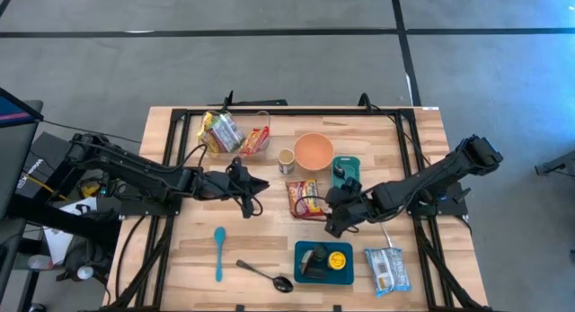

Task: Pick & Place Food Item
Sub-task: Put the red noodle pack into the transparent bin

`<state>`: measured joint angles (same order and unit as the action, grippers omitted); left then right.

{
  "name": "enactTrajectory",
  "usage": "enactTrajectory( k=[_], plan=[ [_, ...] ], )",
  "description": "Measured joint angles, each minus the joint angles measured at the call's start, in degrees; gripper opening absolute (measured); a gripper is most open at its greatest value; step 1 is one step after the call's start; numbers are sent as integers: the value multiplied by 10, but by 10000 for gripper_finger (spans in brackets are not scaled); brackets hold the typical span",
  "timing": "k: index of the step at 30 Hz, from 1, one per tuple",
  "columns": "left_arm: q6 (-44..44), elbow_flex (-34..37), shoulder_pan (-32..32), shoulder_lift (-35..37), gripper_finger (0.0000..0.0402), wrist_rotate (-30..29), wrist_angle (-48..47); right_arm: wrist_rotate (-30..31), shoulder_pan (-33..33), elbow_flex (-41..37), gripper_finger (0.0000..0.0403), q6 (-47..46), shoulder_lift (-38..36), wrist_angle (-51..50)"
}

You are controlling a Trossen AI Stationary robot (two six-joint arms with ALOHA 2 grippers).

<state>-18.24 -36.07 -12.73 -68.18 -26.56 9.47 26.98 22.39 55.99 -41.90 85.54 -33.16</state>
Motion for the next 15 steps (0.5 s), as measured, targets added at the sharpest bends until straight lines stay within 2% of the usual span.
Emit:
enactTrajectory(
  k=[5,10,15],
  plan=[
    [0,0,0,0,34,0,0,0,4,-7,285,-15,-1,23],
    [0,0,0,0,31,0,0,-2,11,-59,283,-29,0,86],
    [0,0,0,0,30,0,0,-16,12,-95,263,-46,0,143]
  ],
)
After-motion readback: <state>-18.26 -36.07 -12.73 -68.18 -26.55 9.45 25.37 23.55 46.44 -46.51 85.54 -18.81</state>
